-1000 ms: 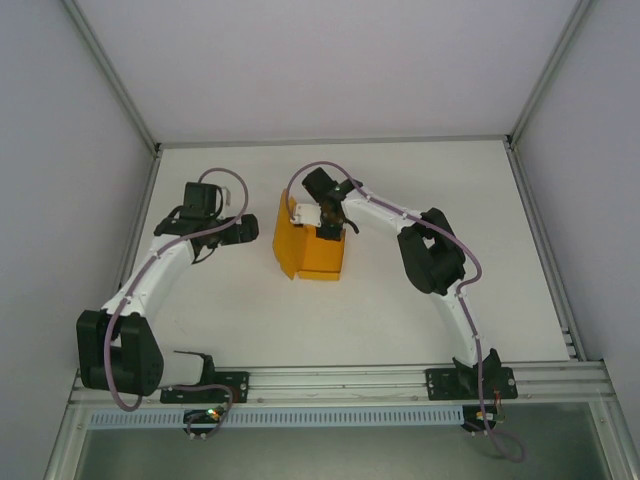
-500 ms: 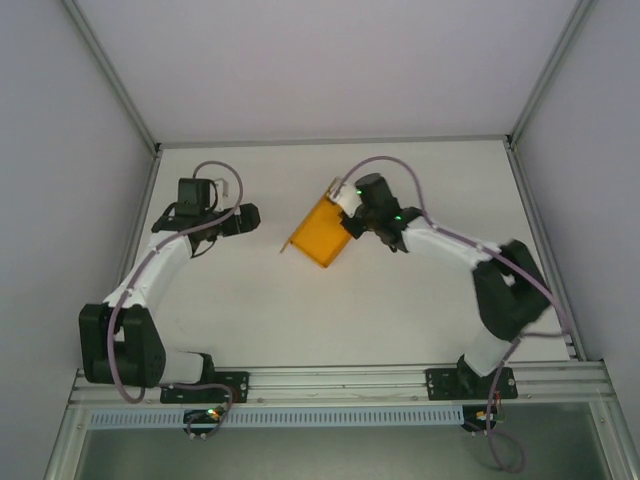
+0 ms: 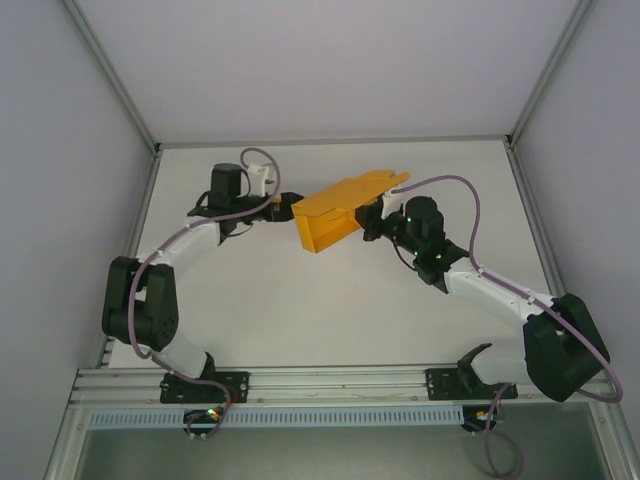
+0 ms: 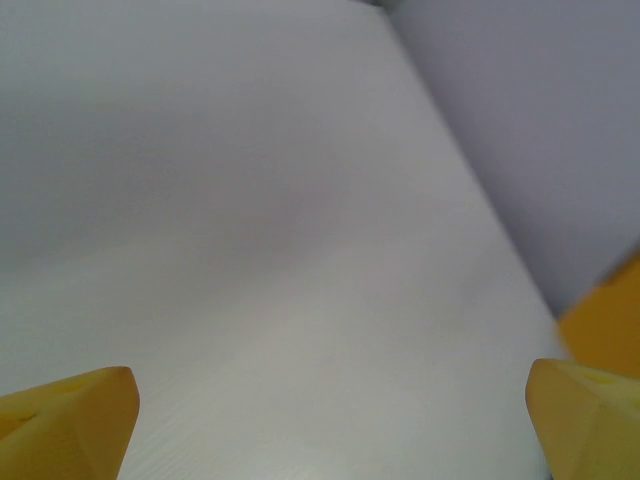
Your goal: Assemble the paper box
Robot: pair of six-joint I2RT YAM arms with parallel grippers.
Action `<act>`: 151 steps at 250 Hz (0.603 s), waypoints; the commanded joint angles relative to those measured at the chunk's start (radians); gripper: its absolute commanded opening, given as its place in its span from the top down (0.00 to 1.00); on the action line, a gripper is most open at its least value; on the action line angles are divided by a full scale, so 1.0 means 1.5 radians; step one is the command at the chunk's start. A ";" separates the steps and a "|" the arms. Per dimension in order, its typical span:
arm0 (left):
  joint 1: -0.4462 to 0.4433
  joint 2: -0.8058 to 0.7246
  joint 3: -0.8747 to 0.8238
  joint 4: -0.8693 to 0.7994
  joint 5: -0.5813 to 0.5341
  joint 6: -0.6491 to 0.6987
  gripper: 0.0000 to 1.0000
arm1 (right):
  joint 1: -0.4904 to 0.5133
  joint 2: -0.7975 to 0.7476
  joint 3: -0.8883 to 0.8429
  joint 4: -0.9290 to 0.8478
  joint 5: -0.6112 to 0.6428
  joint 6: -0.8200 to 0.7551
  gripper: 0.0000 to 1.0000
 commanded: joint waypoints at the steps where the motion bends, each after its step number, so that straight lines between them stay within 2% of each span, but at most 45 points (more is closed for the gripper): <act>1: -0.018 0.018 0.026 0.104 0.113 -0.022 0.00 | -0.003 0.011 -0.010 0.094 0.005 0.102 1.00; 65: -0.053 0.044 0.046 0.061 0.151 0.044 0.00 | -0.002 0.059 0.010 0.163 -0.027 0.171 1.00; 92: -0.062 0.043 0.048 0.047 0.138 0.071 0.00 | -0.001 0.095 0.022 0.181 -0.031 0.187 1.00; 151: -0.105 0.083 0.094 0.029 0.138 0.069 0.00 | 0.014 0.141 0.044 0.254 -0.075 0.221 1.00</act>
